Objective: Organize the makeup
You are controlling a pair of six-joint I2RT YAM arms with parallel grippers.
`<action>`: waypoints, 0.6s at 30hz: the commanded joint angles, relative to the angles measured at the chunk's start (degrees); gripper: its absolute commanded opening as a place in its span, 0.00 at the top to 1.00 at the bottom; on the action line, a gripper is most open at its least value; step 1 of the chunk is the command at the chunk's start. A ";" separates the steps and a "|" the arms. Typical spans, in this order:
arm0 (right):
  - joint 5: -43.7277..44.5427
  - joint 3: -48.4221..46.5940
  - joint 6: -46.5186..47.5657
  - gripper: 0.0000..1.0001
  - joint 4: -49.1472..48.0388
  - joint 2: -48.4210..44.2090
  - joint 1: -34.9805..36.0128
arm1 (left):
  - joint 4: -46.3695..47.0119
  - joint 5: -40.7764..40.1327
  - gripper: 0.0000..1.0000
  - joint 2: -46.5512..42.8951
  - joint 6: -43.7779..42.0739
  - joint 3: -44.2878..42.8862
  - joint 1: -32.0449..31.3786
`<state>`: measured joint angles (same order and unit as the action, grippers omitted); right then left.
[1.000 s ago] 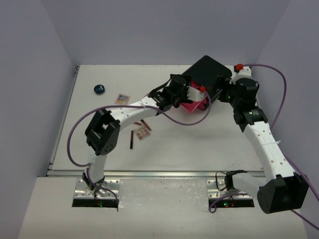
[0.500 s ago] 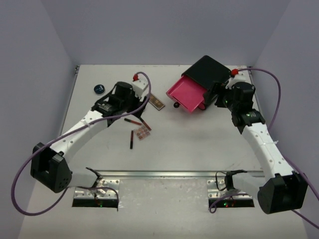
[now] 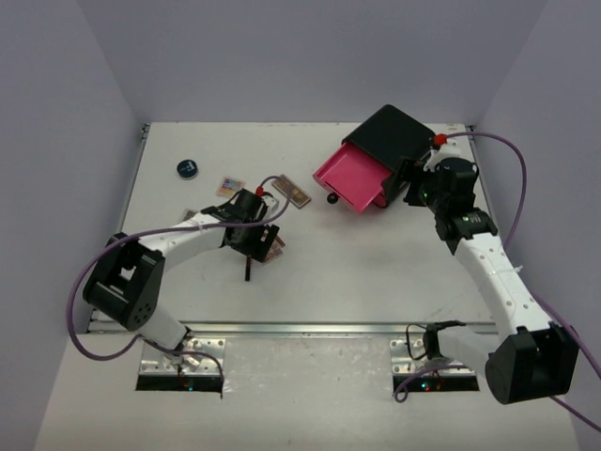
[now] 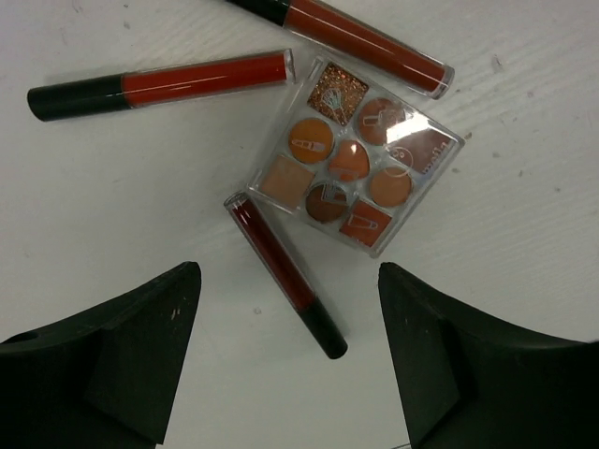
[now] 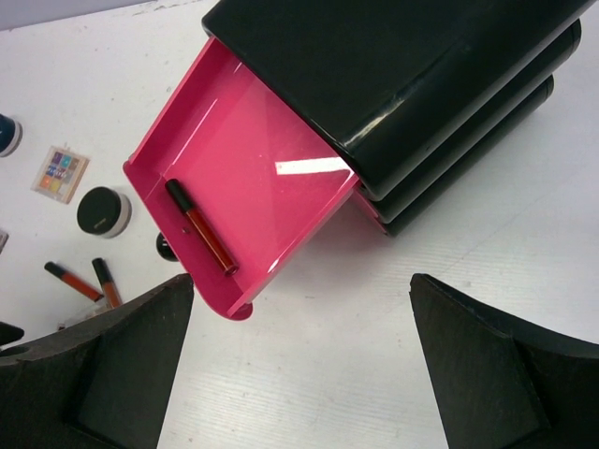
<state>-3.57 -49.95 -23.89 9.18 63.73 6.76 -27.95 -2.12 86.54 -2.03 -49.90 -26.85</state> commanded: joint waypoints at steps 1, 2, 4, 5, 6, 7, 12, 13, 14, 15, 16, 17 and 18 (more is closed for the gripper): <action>1.39 -0.32 2.08 0.02 -1.38 -1.89 0.00 | -0.52 1.72 0.30 5.30 4.06 -2.95 1.30; 1.97 -0.28 2.36 0.02 -1.32 -2.17 0.04 | -0.72 2.36 0.32 5.88 4.70 -3.00 1.47; 3.04 -0.08 2.98 0.01 -1.32 -2.57 0.04 | -0.78 3.28 0.34 6.10 5.92 -2.80 1.68; 3.33 0.09 3.34 0.01 -1.36 -2.68 0.00 | -0.65 3.35 0.35 5.75 6.44 -2.49 1.82; 3.39 0.21 3.64 0.01 -1.36 -2.74 0.00 | -0.47 3.35 0.36 5.16 6.78 -2.01 2.10; 3.39 0.21 3.83 0.01 -1.36 -2.74 0.00 | -0.21 3.35 0.37 4.25 7.17 -1.56 2.23; 3.39 -0.19 3.61 0.01 -1.75 -1.71 0.00 | 0.22 4.85 0.40 4.48 7.91 -0.72 2.57; 3.39 -0.30 3.46 0.01 -1.86 -1.47 0.00 | -0.35 4.98 0.47 6.12 7.98 -1.07 2.92; 3.39 -0.51 3.35 0.01 -1.82 -1.29 0.00 | -0.79 5.09 0.52 7.46 8.13 -1.68 3.74; 3.39 -0.65 3.33 0.01 -1.80 -1.12 0.00 | -1.27 5.50 0.56 9.18 8.37 -2.12 4.45; 3.39 -0.67 3.33 0.01 -1.86 -1.13 0.00 | -1.54 5.64 0.57 9.69 8.57 -2.22 5.13; 3.39 -0.67 3.39 0.01 -1.82 -1.29 0.00 | -1.59 6.22 0.57 10.67 8.88 -2.15 5.77; 3.39 -0.67 3.54 0.01 -1.80 -1.40 0.00 | -1.59 6.56 0.57 11.20 9.22 -1.87 6.38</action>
<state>-1.43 -49.93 -21.15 9.23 62.47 6.79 -29.46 2.57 94.95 5.40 -51.44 -22.97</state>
